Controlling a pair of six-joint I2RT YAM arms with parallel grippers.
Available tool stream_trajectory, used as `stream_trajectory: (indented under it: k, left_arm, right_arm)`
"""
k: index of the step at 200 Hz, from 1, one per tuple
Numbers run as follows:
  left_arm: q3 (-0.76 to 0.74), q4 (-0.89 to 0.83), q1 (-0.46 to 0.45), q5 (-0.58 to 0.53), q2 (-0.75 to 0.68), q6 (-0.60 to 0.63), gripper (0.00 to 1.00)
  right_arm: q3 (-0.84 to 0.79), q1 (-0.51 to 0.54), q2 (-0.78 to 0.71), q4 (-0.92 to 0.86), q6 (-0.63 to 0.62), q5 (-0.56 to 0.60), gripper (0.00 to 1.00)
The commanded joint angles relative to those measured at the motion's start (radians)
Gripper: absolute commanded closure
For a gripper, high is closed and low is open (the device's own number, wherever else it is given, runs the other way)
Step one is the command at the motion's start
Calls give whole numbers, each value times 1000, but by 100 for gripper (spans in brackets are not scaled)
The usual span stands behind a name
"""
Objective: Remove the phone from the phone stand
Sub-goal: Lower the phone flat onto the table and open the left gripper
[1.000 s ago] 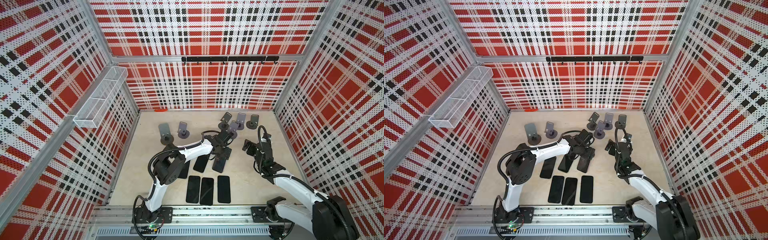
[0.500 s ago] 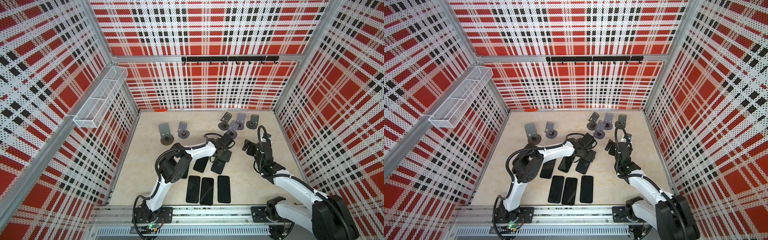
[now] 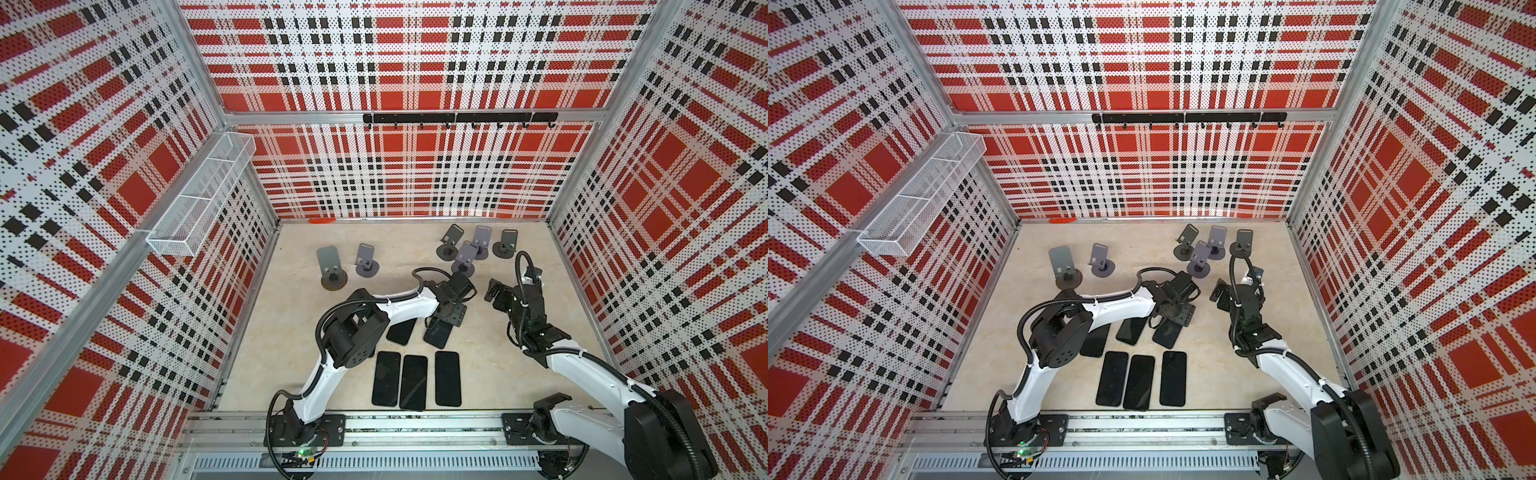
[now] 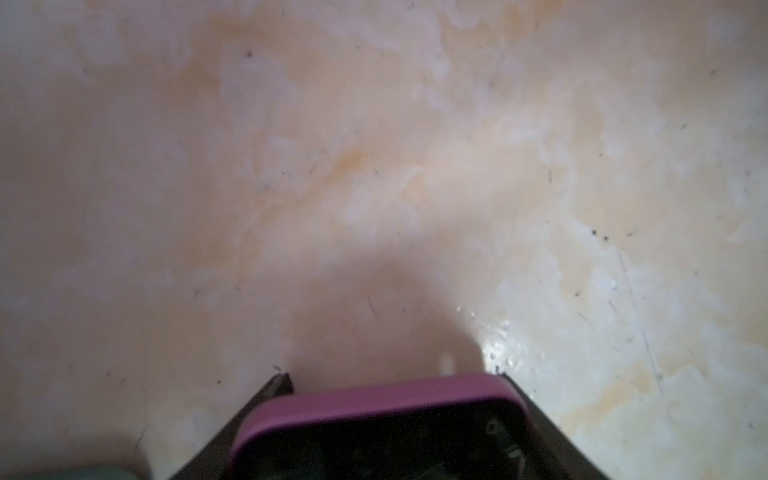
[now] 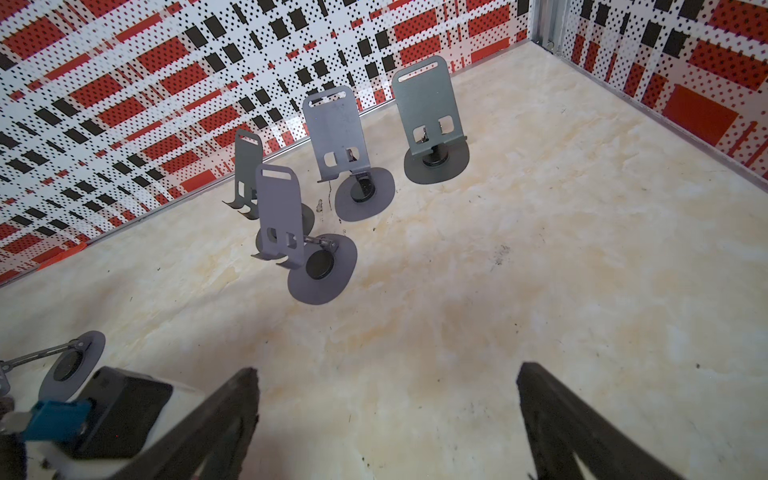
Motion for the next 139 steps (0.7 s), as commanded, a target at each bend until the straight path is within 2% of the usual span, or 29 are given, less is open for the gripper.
stream_trajectory:
  k: [1,39,139]
  left_arm:
    - [0,1,-18,-10,51,-13,38]
    - [-46,28,-23,-21,57,-27,37]
    - [-49,32,-39,-39,62,-34,29]
  right_arm:
    - [15,-5,6,14,6,19,0]
    - [13,-6,7,14,5,15,0]
    - [13,-6,-6,9,6,19,0]
